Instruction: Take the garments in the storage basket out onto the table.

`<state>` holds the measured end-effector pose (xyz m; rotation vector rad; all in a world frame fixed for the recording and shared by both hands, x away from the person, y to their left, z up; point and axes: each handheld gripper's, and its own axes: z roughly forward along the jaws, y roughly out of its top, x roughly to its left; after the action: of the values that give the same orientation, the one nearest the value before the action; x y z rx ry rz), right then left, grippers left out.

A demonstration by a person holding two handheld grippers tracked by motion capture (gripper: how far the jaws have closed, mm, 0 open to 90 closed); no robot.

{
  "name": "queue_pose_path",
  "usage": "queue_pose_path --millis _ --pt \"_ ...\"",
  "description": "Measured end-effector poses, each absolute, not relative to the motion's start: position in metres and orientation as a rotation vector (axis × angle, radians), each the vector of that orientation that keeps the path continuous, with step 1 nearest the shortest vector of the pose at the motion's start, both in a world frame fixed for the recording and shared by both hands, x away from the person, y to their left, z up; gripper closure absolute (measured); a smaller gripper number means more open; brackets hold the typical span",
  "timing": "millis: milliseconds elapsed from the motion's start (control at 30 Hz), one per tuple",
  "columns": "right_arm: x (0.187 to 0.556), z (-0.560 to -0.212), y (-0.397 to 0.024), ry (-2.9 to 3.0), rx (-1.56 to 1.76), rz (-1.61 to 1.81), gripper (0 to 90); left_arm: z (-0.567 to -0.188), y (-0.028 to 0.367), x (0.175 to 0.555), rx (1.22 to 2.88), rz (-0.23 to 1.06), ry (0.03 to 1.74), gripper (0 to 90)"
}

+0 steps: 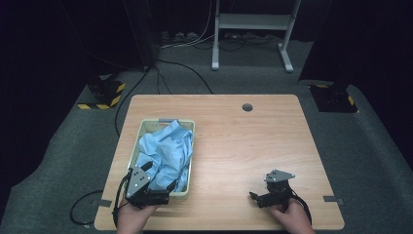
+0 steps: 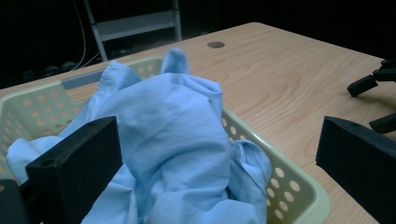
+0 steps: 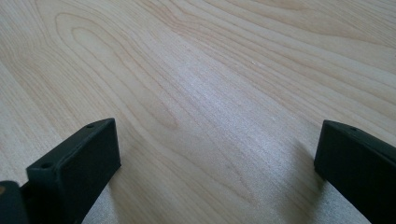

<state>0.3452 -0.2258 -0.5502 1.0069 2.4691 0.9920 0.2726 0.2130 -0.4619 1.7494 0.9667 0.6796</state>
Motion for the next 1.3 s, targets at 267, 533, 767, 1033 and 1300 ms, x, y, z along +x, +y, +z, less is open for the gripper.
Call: queue_pose_path --millis 267,533,767,1033,1300 --pt "0.345 -0.55 -0.226 2.469 1.007 0.992 0.0 -0.463 0.224 0.274 1.727 0.679 1.026 0.6" --pt "0.345 -0.55 -0.226 2.469 1.007 0.994 0.0 -0.463 0.228 0.279 1.725 0.653 1.072 0.7" --pt "0.345 -0.55 -0.226 2.469 1.007 0.994 0.0 -0.46 0.22 0.296 1.756 0.621 1.121 0.8" --pt "0.345 -0.55 -0.226 2.469 1.007 0.994 0.0 -0.46 0.218 0.313 1.79 0.575 1.181 0.8" --pt "0.345 -0.55 -0.226 2.468 1.008 0.997 0.0 -0.463 0.212 0.331 1.833 0.489 1.209 0.9"
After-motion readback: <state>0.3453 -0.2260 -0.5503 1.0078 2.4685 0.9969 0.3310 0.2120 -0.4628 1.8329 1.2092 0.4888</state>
